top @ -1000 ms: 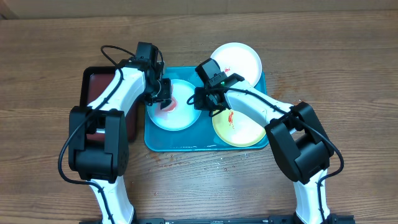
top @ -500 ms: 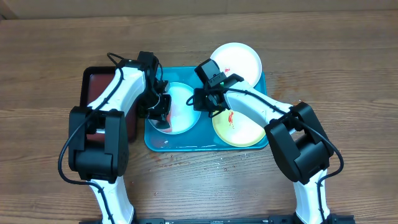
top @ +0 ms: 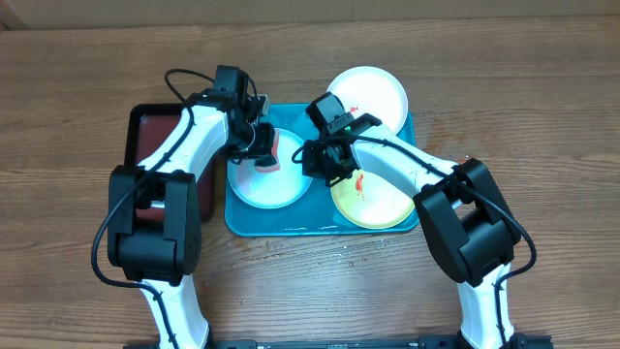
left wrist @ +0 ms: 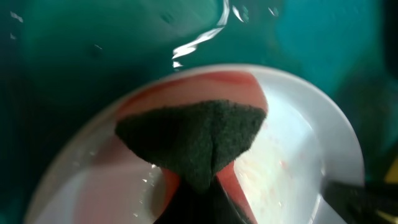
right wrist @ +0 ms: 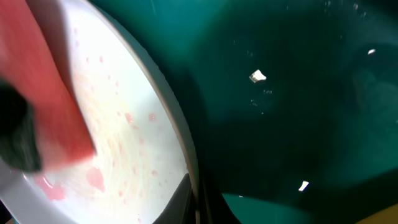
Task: Clean dirty plates on tray and stack at the side
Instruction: 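Scrub the light-blue plate with the sponge while the right gripper holds it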
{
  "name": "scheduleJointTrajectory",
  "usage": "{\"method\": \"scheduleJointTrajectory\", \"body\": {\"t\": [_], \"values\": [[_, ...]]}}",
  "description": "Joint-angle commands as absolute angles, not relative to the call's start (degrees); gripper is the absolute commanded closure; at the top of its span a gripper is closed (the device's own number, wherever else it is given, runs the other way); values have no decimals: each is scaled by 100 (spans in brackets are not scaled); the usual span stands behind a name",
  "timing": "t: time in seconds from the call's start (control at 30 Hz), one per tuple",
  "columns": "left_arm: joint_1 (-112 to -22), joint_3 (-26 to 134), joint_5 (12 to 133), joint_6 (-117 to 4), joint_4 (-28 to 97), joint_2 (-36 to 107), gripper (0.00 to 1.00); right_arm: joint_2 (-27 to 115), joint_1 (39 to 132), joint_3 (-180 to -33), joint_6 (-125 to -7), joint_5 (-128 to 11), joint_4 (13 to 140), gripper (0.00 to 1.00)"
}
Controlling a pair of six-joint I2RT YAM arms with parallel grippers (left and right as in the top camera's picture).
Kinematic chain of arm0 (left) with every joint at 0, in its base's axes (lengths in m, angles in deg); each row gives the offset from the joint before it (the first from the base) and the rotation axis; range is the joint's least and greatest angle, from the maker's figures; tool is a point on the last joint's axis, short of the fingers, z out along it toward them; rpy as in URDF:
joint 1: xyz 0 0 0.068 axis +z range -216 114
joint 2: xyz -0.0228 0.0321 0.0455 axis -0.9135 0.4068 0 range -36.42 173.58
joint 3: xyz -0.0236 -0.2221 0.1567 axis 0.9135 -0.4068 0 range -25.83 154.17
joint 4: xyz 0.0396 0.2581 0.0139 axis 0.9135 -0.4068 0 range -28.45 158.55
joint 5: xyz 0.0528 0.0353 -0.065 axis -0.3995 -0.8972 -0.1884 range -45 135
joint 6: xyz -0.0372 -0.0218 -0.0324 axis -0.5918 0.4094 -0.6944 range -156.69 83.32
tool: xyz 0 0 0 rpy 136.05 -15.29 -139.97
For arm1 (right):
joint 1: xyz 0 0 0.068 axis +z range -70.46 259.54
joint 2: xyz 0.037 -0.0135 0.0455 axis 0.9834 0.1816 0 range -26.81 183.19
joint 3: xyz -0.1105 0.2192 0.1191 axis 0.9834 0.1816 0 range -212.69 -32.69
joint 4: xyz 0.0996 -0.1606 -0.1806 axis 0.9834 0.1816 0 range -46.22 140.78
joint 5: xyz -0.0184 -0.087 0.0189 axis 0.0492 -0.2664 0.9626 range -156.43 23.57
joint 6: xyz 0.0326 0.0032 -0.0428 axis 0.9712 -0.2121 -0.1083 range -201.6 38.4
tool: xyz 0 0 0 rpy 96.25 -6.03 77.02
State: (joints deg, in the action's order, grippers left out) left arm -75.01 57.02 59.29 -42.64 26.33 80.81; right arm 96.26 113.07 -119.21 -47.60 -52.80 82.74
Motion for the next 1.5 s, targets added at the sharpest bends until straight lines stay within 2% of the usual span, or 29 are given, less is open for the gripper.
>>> {"method": "scheduleJointTrajectory", "body": {"t": [0.0, 0.13, 0.3, 0.6, 0.83, 0.97, 1.17, 1.33, 1.47], "values": [[-7571, 5687, 4698, -4880, 2847, 8057, 96, 9678, 11397, -11921, -4703, -5129, 8359, 96], [-7635, 5687, 3662, -5158, 2782, 8057, 96, 9678, 11397, -11888, -4683, -5129, 8352, 96], [-7827, 5689, 3662, -5106, 2482, 8057, 96, 9678, 11399, -11888, -4683, -5129, 8344, 96], [-8253, 5689, 6547, -3899, 2412, 8057, 96, 9678, 11397, -11888, -4685, -5131, 8344, 96], [-8325, 5687, 6711, -3840, 1977, 8057, 96, 9678, 11397, -11888, -4685, -5131, 8335, 96], [-8314, 5687, 6036, -4297, 1534, 8057, 96, 9678, 11397, -11888, -4685, -5131, 8333, 96], [-8255, 5687, 3719, -5774, 867, 8057, 96, 9678, 11393, -11888, -4683, -5131, 8379, 96], [-8242, 5689, 2495, -5947, 788, 8057, 96, 9678, 11393, -11888, -4683, -5131, 8376, 96], [-8242, 5689, 1990, -5945, 1273, 8057, 96, 9678, 11393, -11888, -4683, -5131, 8374, 96]]}}
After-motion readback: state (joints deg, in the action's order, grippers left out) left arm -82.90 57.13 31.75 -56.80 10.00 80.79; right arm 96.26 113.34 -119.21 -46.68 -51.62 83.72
